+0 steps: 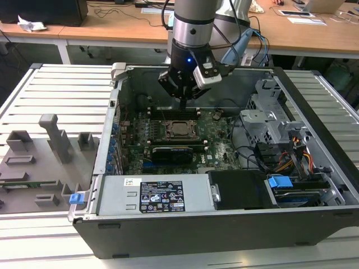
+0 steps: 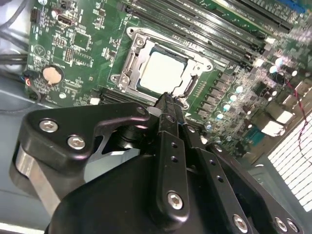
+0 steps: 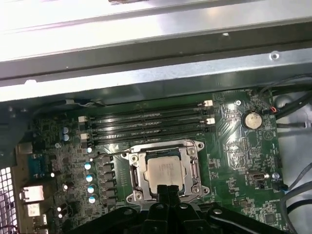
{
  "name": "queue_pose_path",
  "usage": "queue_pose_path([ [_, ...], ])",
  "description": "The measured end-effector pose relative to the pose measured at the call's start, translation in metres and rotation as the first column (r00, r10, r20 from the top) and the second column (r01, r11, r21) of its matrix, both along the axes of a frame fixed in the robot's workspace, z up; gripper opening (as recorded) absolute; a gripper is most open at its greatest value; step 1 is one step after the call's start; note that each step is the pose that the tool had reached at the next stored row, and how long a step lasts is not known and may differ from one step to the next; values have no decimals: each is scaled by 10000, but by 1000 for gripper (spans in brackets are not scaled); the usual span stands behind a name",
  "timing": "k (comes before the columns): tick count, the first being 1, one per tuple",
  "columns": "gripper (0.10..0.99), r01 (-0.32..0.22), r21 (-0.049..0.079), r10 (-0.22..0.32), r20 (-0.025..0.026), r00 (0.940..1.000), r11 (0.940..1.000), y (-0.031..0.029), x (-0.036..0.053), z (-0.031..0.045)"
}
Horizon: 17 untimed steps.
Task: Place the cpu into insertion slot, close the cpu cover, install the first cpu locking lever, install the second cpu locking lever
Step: 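Install the first cpu locking lever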
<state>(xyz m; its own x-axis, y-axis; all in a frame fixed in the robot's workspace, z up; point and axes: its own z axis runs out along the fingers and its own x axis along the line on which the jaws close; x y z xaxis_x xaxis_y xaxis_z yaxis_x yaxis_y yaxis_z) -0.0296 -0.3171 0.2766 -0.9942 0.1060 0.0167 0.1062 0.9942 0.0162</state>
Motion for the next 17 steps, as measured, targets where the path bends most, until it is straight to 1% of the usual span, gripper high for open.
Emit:
queue_pose_path([
  [1, 106, -356, 0, 356, 0, 9994, 9994, 0, 0, 0],
  [2, 106, -568, -1, 568, -1, 9984, 9984, 0, 0, 0],
  [4, 106, -821, -1, 821, 0, 9966, 9966, 0, 0, 0],
  [6, 106, -1142, -1, 1142, 0, 9935, 9935, 0, 0, 0],
  [7, 106, -1493, 0, 1493, 0, 9888, 9888, 0, 0, 0],
  [12, 106, -1970, 0, 1970, 0, 9804, 9804, 0, 0, 0],
  [13, 106, -2016, -1, 2016, 6, 9795, 9795, 0, -1, 0],
  [14, 106, -2037, -5, 2037, 29, 9790, 9790, 0, -6, 0],
  [15, 106, -2042, -10, 2042, 66, 9789, 9789, 0, -19, 0],
  [16, 106, -2043, -7, 2043, 121, 9788, 9789, 0, -47, 0],
  [17, 106, -2041, 0, 2041, 159, 9788, 9789, -1, -70, -1],
])
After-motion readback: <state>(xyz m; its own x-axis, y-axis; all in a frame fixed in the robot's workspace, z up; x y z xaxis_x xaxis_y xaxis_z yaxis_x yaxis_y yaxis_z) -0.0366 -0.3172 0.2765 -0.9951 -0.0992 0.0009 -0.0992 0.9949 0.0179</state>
